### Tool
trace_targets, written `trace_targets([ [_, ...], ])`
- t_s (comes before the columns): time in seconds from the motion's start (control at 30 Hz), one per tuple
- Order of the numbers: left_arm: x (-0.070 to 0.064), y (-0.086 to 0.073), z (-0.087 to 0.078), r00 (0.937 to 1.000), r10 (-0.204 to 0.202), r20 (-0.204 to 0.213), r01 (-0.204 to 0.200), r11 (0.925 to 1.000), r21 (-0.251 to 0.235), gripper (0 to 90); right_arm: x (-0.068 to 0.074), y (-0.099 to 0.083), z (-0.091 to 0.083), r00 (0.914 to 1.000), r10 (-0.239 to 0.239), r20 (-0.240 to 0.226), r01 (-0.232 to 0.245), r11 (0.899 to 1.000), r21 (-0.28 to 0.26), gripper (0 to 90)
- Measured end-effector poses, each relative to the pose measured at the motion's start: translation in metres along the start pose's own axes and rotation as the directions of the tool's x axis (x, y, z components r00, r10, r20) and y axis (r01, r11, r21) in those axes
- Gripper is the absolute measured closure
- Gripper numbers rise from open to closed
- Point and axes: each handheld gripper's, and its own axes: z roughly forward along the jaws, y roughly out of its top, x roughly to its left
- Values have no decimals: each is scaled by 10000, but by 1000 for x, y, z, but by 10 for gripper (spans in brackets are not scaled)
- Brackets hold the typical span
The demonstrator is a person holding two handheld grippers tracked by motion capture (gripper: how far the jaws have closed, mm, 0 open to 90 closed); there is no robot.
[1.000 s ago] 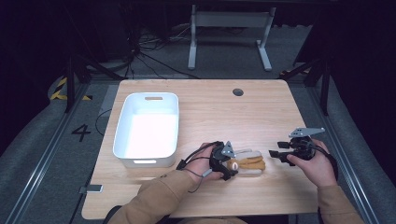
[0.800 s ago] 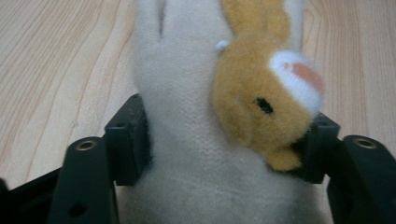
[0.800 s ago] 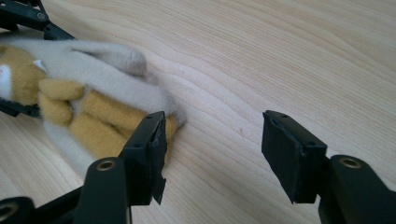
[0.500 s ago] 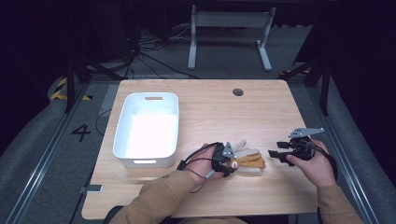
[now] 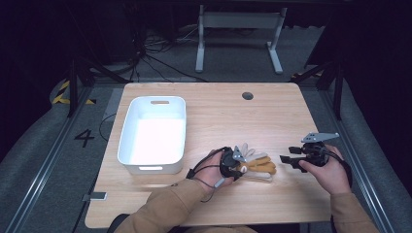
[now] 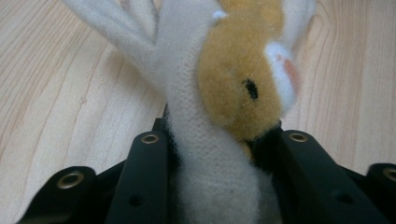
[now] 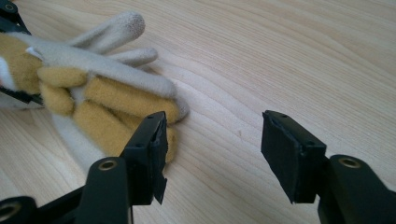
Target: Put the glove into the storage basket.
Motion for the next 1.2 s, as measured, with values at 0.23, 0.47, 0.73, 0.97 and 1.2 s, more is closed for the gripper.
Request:
trace_targets([
  [0.23, 2, 4, -11, 9986, -476, 233, 480, 9987, -166, 766, -1, 0, 0, 10000, 65, -30, -65, 10000, -6, 413],
  [0.47, 2, 9, -27, 9973, -719, 156, 723, 9971, -240, 780, -1, 1, -1, 10000, 88, -21, -88, 10000, -46, 412],
  [0.73, 9, 15, -56, 9945, -1038, -137, 1029, 9933, -517, 791, -3, 3, 1, 9999, 71, -73, -71, 10000, -70, 411],
  [0.97, 15, 17, -78, 9897, -1349, -475, 1311, 9885, -753, 790, -3, 8, 6, 9998, -20, -202, 19, 10000, -44, 411],
  [1.2, 19, 22, -106, 9757, -2069, -719, 1979, 9734, -1150, 789, -2, 16, 12, 9993, -143, -340, 142, 9999, -40, 410],
])
